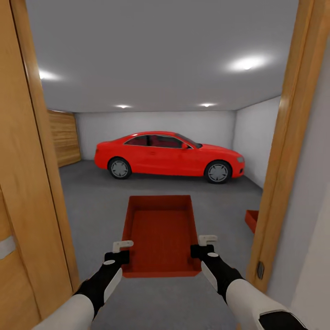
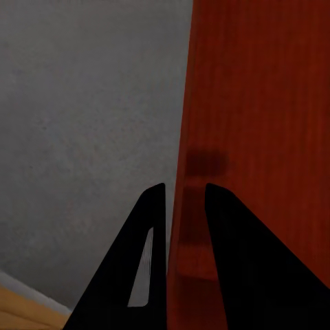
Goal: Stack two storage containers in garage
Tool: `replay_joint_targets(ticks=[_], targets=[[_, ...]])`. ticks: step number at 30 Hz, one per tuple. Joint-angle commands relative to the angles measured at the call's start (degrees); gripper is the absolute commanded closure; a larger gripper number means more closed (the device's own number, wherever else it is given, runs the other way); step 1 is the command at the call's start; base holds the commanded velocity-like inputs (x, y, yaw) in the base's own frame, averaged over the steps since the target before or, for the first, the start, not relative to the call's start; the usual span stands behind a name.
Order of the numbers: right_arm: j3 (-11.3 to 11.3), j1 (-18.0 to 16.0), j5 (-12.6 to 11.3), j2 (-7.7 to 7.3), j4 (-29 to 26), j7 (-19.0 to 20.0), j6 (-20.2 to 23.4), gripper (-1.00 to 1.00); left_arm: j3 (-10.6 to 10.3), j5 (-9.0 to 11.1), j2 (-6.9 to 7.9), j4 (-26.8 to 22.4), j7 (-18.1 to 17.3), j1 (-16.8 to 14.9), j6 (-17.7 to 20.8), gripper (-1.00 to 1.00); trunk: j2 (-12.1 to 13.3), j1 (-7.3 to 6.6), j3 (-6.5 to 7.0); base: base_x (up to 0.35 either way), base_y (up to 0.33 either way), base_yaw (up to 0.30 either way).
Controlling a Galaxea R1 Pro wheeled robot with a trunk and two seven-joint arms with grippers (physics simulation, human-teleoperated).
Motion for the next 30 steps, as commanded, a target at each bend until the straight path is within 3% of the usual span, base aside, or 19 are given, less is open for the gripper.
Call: replay_joint_targets(ticks=[1,21,30], targets=[[0.1,0.0,-0.2,-0.05,-0.2,-0.2,0.3,1.0,4.2,0.0,2.62,-0.2,1.4,0.0,0.4,1.0,-0.1,0.02,-0.01,0.0,0.0,-0.231],[0.1,0.0,-0.1,-0.11,-0.2,-0.2,0.4,1.0,4.2,0.0,2.62,-0.2,1.4,0.0,0.5,1.0,-0.1,0.02,-0.01,0.143,0.098,-0.034],[0.1,0.0,-0.2,-0.05,-0.2,-0.1,0.4,1.0,4.2,0.0,2.62,-0.2,1.4,0.0,0.4,1.0,-0.1,0.02,-0.01,0.006,0.003,-0.164]])
